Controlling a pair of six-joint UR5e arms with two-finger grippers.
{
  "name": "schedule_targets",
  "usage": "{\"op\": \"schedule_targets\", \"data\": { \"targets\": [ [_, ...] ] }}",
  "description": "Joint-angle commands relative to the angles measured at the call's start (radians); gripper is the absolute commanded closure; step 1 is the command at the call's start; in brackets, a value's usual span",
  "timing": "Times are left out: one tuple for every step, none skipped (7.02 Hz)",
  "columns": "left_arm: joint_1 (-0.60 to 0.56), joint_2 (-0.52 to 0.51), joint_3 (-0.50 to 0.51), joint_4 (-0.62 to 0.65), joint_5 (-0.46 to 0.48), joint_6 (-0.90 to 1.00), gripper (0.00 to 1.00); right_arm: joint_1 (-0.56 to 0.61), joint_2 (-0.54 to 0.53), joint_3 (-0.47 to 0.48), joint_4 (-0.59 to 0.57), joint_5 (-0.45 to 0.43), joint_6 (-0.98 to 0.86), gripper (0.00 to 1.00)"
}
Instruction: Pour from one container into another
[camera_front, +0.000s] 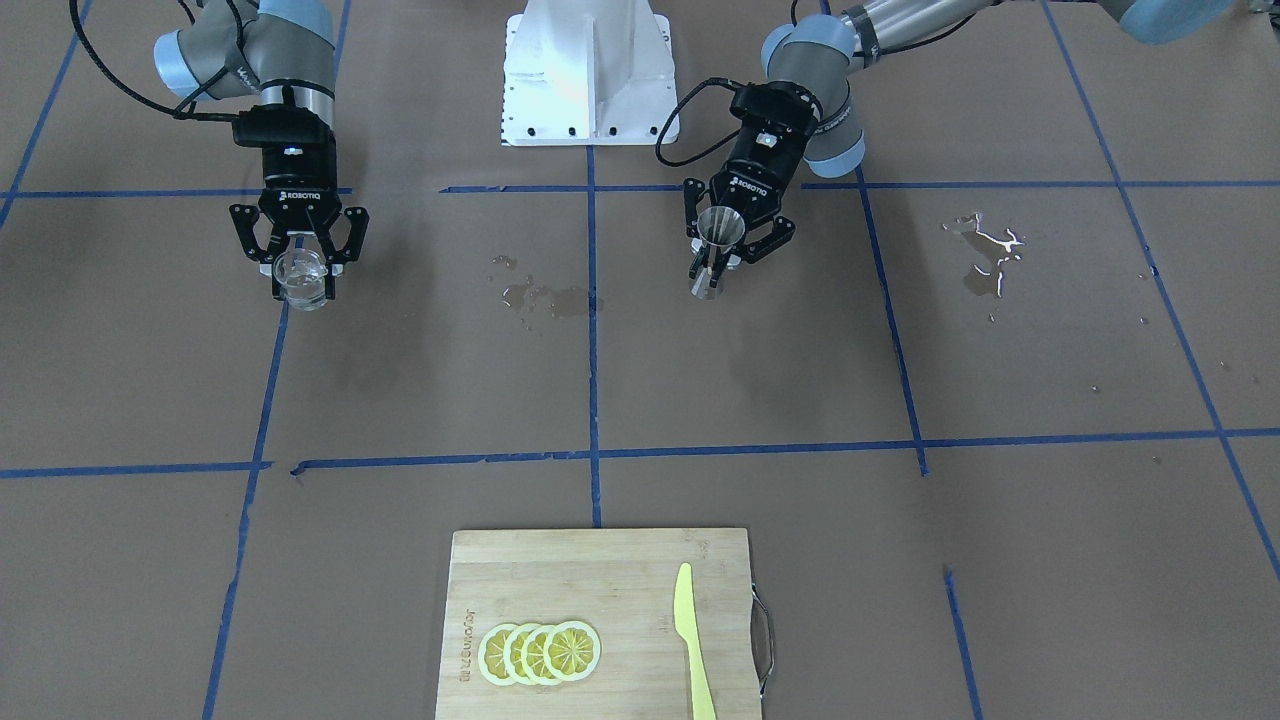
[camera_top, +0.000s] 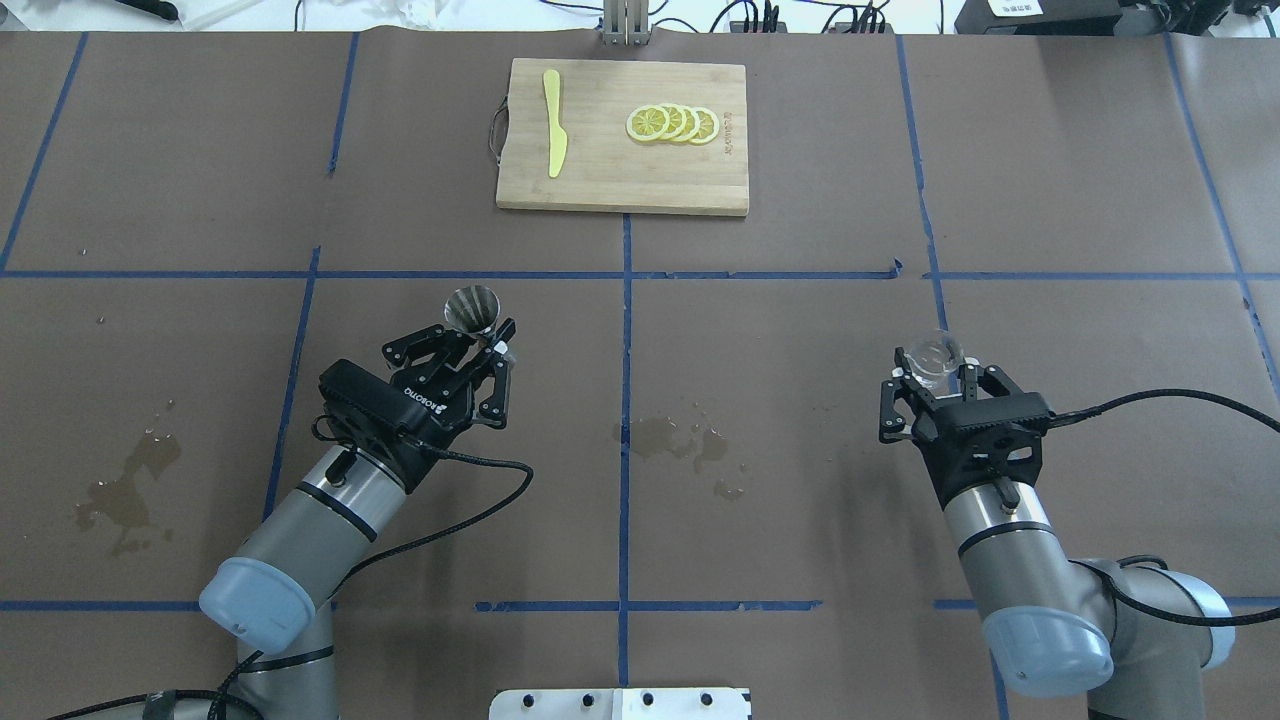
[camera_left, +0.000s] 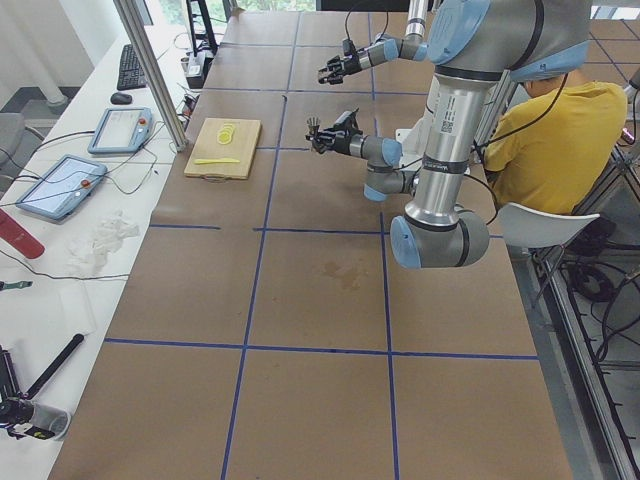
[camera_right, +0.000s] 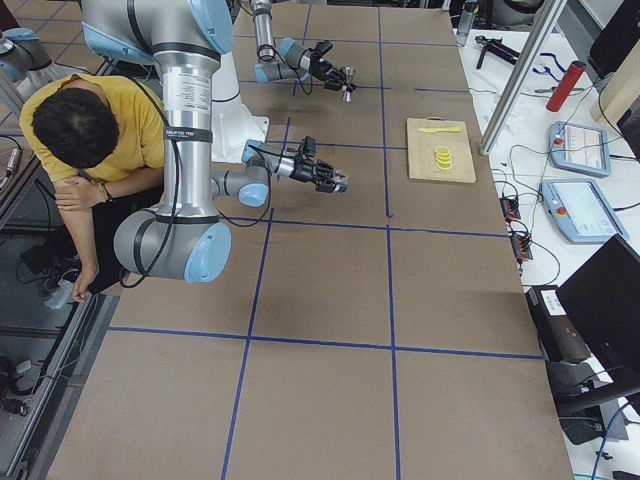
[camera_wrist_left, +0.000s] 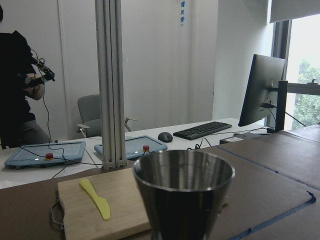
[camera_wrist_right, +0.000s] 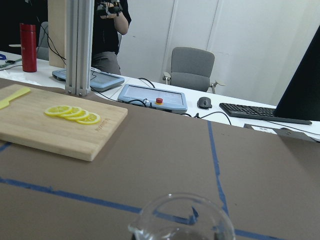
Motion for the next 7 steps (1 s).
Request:
{"op": "schedule_targets", "data": {
  "targets": [
    [-0.042,-0.012,0.016,-0.002,-0.119,0.000,1.00,0.019,0.136,0.010,-0.002,-0.010,-0.126,1.00],
    [-0.046,-0.049,0.020,0.000,-0.133,0.000,1.00,0.023,0.179,0.011,-0.005,-0.009,-0.153,1.00],
    [-0.046,-0.066,0.026,0.003,-0.159,0.068,1.00,0.024,0.228,0.017,-0.010,-0.006,-0.223,1.00],
    [-0.046,-0.083,0.031,0.001,-0.170,0.083,1.00,0.021,0.282,0.020,-0.010,-0.001,-0.240,1.00],
    [-0.044,-0.103,0.049,0.003,-0.185,0.086,1.00,0.016,0.316,0.033,-0.010,0.002,-0.295,1.00],
    [-0.044,-0.118,0.080,0.003,-0.193,0.088,1.00,0.015,0.339,0.057,-0.012,0.004,-0.387,1.00],
    [-0.046,-0.126,0.083,0.001,-0.201,0.086,1.00,0.013,0.365,0.056,-0.015,0.004,-0.433,1.00]
  ]
}}
